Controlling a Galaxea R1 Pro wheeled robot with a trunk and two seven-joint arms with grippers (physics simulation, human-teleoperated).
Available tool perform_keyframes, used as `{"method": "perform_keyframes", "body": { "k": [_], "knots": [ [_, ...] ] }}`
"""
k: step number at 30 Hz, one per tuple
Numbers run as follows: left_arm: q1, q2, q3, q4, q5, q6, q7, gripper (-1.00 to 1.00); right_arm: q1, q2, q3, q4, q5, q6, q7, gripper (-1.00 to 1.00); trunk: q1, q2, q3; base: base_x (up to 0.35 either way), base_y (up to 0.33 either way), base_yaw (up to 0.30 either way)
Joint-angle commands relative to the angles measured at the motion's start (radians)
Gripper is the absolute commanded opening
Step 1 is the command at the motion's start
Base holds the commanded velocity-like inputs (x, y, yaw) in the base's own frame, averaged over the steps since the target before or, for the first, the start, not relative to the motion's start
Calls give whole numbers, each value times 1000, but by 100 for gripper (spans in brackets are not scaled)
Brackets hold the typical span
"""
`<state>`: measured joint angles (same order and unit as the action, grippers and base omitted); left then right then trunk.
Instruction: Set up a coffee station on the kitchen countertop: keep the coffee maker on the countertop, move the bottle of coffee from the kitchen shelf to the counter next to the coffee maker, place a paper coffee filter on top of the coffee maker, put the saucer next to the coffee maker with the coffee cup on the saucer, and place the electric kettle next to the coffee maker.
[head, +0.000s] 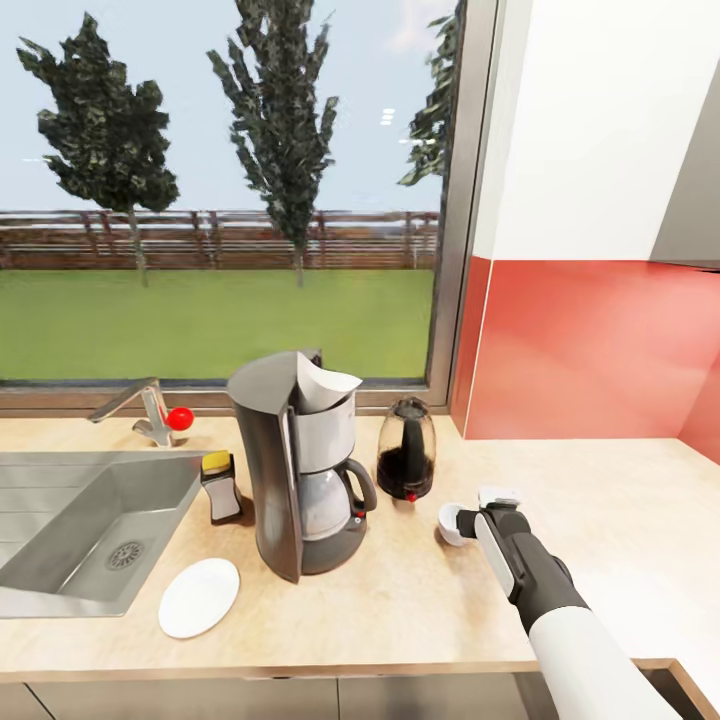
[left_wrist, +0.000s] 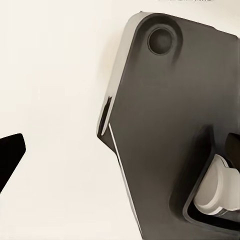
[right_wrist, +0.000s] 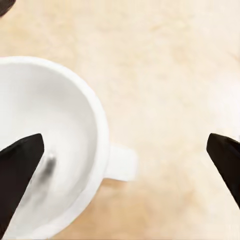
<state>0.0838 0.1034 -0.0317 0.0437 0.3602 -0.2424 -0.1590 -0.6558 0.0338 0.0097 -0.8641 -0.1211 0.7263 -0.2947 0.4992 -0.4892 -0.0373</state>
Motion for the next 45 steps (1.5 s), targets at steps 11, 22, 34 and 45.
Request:
{"method": "perform_keyframes", "body": {
  "k": [11, 22, 34, 45],
  "knots": [
    [0, 0, -4, 2, 10, -5, -7, 100, -1, 0, 1, -2, -11, 2, -7, -100, 1, -2, -2, 7, 0, 0],
    [1, 1, -4, 2, 10, -5, -7, 100, -1, 0, 3, -3, -12, 2, -7, -100, 1, -2, -2, 0, 0, 0],
    [1, 2, -4, 2, 10, -8, -7, 100, -1, 0, 4, -10, -12, 2, -7, -100, 1, -2, -2, 0, 0, 0],
    [1, 7, -2, 0, 12, -12, -7, 100, -1, -1, -1, -139, -12, 2, -7, -100, 1, -2, -2, 0, 0, 0]
  ]
}}
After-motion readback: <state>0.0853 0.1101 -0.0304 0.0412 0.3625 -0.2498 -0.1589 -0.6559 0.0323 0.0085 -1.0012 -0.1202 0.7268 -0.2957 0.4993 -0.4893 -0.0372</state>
